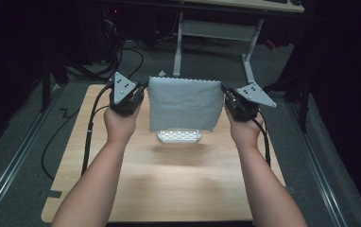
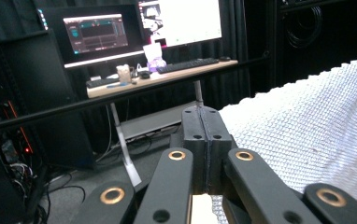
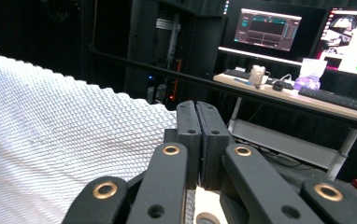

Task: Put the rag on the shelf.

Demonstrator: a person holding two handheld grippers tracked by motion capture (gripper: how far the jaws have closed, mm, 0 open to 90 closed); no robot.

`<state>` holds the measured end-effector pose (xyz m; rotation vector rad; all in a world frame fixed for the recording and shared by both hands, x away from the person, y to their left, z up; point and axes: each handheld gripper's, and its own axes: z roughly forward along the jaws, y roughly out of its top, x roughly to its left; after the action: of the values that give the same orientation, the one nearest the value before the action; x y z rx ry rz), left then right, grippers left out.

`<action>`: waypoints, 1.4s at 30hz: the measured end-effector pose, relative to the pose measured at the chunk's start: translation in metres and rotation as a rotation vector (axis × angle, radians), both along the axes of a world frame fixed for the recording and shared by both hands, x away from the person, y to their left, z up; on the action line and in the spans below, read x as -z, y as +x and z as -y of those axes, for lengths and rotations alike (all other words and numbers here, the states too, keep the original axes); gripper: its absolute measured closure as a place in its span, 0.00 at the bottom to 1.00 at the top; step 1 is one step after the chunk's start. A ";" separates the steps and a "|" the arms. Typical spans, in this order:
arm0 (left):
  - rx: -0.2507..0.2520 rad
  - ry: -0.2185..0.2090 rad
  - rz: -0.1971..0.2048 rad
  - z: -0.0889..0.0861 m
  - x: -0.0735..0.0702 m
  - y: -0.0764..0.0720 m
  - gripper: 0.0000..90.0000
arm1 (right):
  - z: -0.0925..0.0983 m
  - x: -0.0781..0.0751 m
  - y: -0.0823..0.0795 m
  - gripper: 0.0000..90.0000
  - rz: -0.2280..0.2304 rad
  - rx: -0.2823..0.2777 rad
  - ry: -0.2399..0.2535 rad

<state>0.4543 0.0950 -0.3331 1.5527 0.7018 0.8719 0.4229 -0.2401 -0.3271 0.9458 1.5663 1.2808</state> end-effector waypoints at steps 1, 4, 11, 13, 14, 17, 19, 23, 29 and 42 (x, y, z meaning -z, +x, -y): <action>-0.004 0.004 0.004 0.001 -0.001 0.003 1.00 | 0.000 0.000 0.000 1.00 0.000 0.000 0.000; -0.018 0.036 0.021 0.006 -0.002 0.008 1.00 | 0.000 -0.001 0.007 1.00 0.012 0.021 -0.022; -0.036 0.051 0.018 0.008 -0.008 0.020 1.00 | -0.001 -0.007 0.017 1.00 0.016 0.030 -0.045; -0.033 0.062 0.020 0.007 -0.007 0.022 1.00 | 0.000 -0.008 0.020 1.00 0.010 0.019 -0.034; -0.036 0.066 0.017 0.007 -0.006 0.023 1.00 | 0.000 -0.007 0.023 1.00 0.013 0.012 -0.046; -0.045 0.081 0.001 0.007 -0.001 0.028 1.00 | -0.002 -0.006 0.028 1.00 0.005 0.014 -0.079; -0.056 0.101 -0.009 0.008 0.003 0.032 1.00 | -0.003 -0.003 0.034 1.00 -0.018 0.010 -0.095; -0.060 0.125 -0.059 0.007 0.018 0.043 1.00 | -0.005 0.008 0.046 1.00 -0.063 0.000 -0.107; -0.070 0.155 -0.131 0.005 0.046 0.051 1.00 | -0.010 0.037 0.062 1.00 -0.147 -0.010 -0.146; -0.022 0.133 -0.274 0.001 0.100 0.048 1.00 | -0.008 0.081 0.067 1.00 -0.239 -0.028 -0.125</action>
<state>0.5018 0.0940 -0.4333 1.8072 0.8721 0.7411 0.4903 -0.2325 -0.4083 1.0298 1.8271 1.1048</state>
